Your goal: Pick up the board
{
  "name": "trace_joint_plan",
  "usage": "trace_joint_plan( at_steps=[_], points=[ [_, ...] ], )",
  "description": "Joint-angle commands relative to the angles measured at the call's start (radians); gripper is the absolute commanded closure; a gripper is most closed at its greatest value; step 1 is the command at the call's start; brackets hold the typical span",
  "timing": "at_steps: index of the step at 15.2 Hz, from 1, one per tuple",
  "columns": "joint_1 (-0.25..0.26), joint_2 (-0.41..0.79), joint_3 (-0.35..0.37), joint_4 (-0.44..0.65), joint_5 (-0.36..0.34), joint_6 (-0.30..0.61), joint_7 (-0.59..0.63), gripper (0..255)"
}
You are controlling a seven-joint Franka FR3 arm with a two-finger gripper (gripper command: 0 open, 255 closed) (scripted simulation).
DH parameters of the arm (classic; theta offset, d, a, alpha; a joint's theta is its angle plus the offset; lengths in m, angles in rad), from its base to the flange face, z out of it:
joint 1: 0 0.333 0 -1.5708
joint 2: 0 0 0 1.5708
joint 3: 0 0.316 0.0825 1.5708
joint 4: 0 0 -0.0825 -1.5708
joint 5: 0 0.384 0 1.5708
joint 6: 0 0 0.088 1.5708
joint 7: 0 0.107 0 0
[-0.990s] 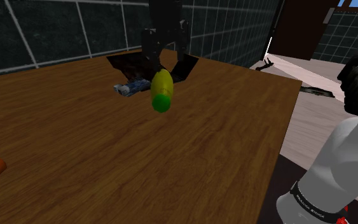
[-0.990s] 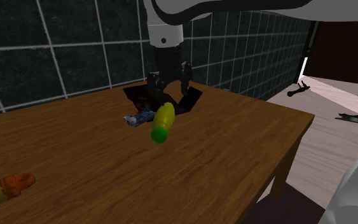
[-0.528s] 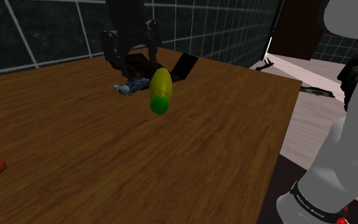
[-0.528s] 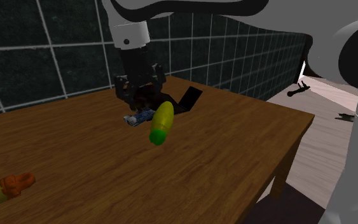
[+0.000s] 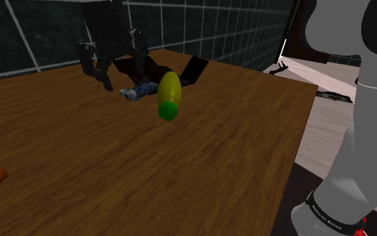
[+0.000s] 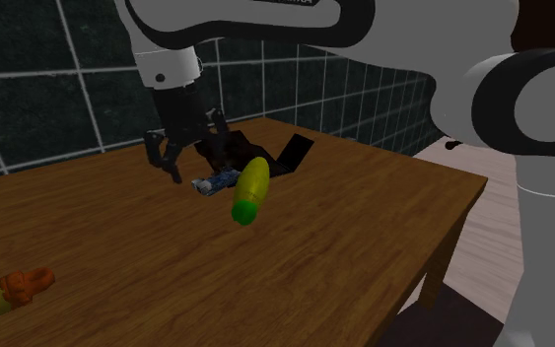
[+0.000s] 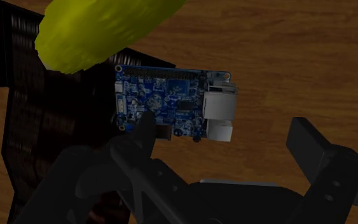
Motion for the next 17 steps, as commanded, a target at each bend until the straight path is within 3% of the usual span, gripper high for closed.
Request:
trace_joint_plan(
  at_steps=[1,5,6,15,17],
  points=[
    [-0.009,-0.012,0.001,-0.045,0.007,0.033,0.003,0],
    [-0.017,-0.022,0.001,-0.081,0.012,0.06,0.004,0],
    [-0.017,-0.023,0.0,-0.082,0.013,0.061,0.003,255],
    [-0.017,-0.022,0.001,-0.081,0.012,0.06,0.004,255],
    [-0.007,-0.01,0.001,-0.035,0.005,0.026,0.003,255]
  ],
)
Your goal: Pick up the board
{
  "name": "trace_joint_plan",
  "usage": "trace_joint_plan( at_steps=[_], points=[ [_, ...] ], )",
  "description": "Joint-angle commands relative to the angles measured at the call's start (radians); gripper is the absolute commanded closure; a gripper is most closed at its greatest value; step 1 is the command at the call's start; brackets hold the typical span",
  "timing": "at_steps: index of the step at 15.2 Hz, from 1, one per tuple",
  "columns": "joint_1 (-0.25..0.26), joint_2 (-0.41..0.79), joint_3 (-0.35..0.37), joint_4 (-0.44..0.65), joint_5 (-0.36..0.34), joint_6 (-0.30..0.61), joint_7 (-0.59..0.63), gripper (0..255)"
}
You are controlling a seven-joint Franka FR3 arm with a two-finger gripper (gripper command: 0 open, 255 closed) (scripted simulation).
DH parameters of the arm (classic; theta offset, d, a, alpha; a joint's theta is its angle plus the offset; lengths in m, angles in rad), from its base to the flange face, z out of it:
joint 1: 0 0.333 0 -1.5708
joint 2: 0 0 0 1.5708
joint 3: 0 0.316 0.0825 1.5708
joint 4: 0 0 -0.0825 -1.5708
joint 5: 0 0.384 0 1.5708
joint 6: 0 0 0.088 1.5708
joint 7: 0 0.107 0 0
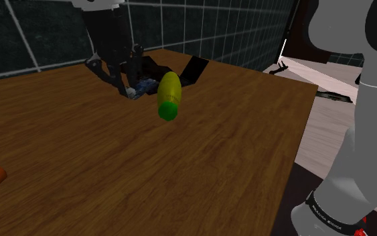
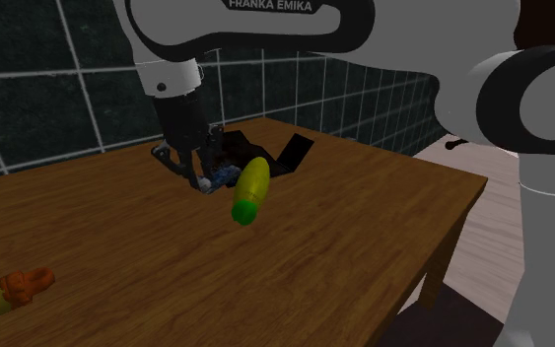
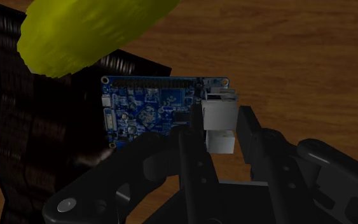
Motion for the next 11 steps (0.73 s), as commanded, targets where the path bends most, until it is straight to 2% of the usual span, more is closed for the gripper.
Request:
trace_joint_plan(
  at_steps=[1,7,11],
  points=[
    [0.011,0.014,0.0,0.047,-0.008,-0.034,0.0,255],
    [0.057,0.075,-0.002,0.222,-0.042,-0.152,-0.006,255],
    [0.11,0.141,-0.01,0.39,-0.08,-0.253,-0.015,255]
  ],
)
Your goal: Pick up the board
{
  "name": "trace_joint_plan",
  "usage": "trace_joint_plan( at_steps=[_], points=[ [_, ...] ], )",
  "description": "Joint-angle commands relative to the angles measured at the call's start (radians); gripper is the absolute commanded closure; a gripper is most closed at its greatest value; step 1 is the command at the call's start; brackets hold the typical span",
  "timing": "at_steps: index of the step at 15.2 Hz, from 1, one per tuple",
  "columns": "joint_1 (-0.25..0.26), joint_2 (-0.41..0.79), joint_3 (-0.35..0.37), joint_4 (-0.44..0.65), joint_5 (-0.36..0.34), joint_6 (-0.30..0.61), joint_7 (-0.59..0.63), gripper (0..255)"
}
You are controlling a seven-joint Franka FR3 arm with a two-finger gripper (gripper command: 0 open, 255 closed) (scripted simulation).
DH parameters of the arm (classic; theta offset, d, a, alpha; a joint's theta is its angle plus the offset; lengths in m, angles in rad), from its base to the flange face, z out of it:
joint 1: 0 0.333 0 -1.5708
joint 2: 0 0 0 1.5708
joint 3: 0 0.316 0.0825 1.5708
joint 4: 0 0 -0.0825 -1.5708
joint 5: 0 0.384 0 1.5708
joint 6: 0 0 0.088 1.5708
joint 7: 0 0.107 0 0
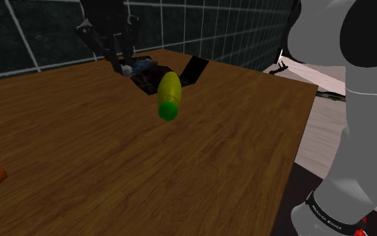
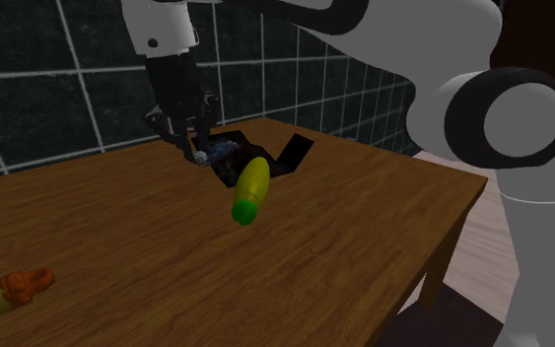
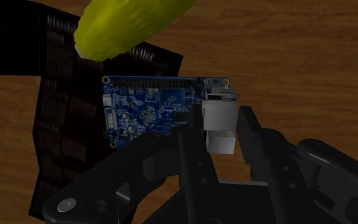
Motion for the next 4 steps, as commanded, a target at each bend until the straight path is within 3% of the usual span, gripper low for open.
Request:
trace_joint_plan(
  at_steps=[1,2,4],
  points=[
    [0.035,0.045,-0.007,0.106,-0.026,-0.061,-0.008,255],
    [0.061,0.076,-0.014,0.177,-0.043,-0.099,-0.015,255],
    [0.066,0.082,-0.016,0.191,-0.046,-0.106,-0.017,255]
  ],
)
